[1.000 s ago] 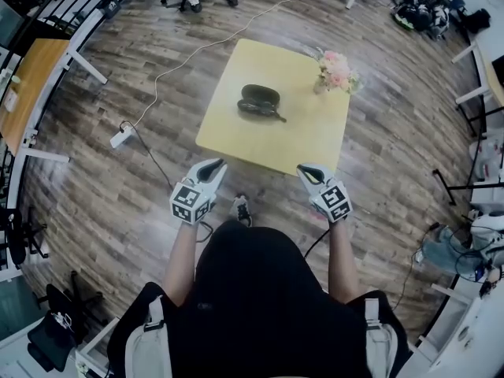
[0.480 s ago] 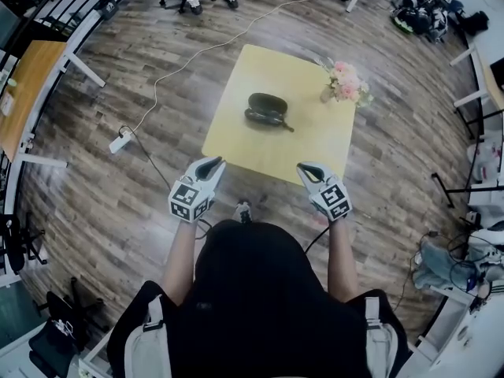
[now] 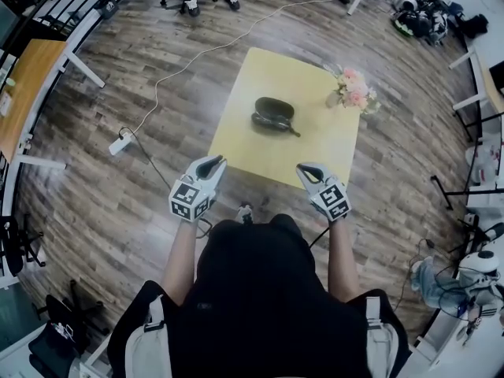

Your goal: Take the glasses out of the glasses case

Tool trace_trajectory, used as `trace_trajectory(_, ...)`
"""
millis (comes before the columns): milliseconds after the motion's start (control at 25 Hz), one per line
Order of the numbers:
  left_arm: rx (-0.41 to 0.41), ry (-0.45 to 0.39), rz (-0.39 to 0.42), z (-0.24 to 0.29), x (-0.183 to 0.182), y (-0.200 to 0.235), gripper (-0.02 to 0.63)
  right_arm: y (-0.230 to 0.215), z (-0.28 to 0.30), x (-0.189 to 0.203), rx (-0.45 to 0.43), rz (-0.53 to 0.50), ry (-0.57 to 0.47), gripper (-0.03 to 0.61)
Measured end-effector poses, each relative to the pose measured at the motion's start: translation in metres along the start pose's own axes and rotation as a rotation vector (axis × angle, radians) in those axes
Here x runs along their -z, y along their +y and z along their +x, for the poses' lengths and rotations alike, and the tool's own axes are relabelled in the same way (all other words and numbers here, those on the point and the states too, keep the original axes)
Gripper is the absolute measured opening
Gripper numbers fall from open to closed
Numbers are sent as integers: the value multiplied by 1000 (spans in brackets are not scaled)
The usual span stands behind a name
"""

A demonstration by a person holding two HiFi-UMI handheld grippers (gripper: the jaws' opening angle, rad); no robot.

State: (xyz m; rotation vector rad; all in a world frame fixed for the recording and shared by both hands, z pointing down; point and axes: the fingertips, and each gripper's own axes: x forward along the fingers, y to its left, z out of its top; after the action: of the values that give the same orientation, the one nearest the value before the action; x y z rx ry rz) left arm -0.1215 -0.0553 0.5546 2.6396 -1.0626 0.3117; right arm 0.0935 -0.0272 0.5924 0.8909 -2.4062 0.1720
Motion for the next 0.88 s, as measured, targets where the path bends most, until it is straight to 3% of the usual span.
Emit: trace_trajectory(880, -40, -19, -7, -3, -9, 21, 58, -12, 26, -20, -35, -58, 7, 5)
